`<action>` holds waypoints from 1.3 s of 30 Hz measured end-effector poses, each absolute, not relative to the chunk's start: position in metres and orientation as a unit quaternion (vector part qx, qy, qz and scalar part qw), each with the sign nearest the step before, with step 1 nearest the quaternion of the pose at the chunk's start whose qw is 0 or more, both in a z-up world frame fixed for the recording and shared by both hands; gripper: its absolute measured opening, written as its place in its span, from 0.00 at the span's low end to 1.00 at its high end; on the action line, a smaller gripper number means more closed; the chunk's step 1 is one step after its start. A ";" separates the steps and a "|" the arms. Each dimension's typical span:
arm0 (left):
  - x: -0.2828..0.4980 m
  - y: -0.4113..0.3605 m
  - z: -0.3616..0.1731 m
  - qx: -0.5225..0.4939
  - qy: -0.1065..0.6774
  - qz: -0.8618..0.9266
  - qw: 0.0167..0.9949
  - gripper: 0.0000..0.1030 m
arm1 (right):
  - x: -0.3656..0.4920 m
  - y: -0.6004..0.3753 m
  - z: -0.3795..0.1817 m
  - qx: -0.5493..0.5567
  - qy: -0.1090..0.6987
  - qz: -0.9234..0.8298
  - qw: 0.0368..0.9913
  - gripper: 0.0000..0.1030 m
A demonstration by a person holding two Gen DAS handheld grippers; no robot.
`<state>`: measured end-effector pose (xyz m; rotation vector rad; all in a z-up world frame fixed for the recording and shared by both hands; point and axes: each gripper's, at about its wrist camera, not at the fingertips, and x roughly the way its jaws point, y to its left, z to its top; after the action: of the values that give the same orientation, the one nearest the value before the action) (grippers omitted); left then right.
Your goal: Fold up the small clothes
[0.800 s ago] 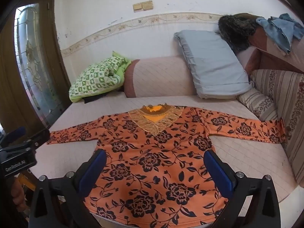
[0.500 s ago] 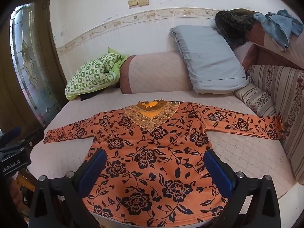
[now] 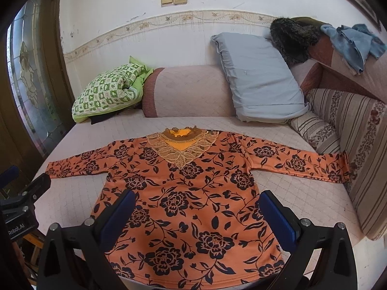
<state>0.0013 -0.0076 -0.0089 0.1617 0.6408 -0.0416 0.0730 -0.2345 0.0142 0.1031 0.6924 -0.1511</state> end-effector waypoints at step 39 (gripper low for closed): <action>-0.001 -0.010 -0.015 0.083 0.326 -0.020 0.941 1.00 | 0.073 -0.232 0.006 0.044 0.346 -0.070 0.934 1.00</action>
<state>-0.0006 -0.0099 -0.0152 0.1694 0.6657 -0.0408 0.0729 -0.2321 0.0063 0.0897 0.7084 -0.1434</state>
